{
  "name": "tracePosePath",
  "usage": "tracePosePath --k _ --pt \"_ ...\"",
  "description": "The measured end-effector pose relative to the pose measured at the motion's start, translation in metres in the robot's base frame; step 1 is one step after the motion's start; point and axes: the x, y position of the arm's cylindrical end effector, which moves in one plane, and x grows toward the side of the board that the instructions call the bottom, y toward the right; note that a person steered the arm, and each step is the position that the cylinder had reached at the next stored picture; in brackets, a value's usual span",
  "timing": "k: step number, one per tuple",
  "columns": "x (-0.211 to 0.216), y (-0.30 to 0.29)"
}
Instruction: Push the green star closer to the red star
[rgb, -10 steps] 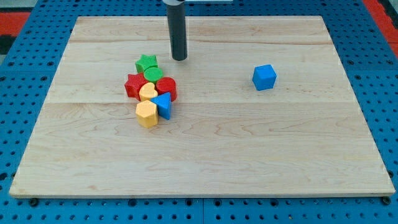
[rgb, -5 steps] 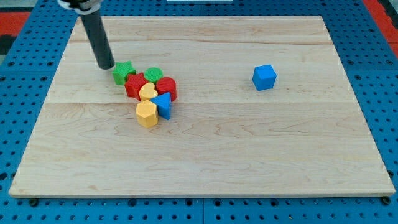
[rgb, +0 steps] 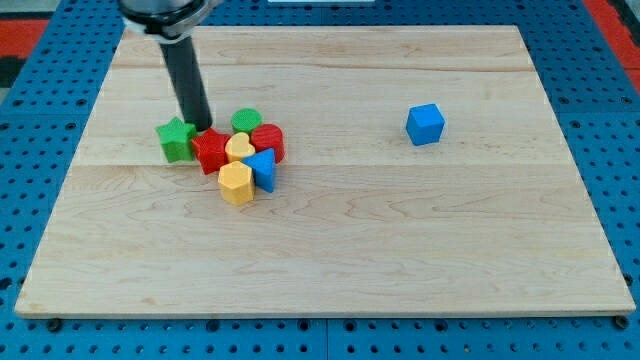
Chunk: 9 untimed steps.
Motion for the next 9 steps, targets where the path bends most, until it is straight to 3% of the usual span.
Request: tracePosePath --k 2,3,5,6,8,9 --pt "0.03 -0.022" --pt "-0.003 -0.018" --pt "0.008 -0.104" --pt "0.032 -0.114" --pt "0.084 -0.026" --pt "0.102 -0.009"
